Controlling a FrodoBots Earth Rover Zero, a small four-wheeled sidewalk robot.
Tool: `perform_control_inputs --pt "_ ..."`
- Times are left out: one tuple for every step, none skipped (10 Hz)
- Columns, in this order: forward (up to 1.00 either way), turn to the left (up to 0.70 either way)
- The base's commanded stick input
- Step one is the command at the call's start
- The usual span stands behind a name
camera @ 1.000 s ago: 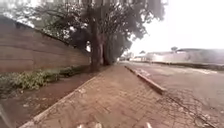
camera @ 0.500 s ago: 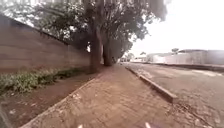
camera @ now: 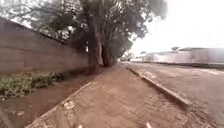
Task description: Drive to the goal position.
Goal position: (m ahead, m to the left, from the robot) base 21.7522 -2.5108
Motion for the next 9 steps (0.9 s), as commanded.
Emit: perform_control_inputs --pt "0.7 0.0" --pt "0.7 0.0" --pt "0.7 0.0" --pt "0.7 0.0" --pt "0.7 0.0" --pt "0.7 0.0" --pt "0.7 0.0" --pt "0.7 0.0" --pt "0.7 0.0"
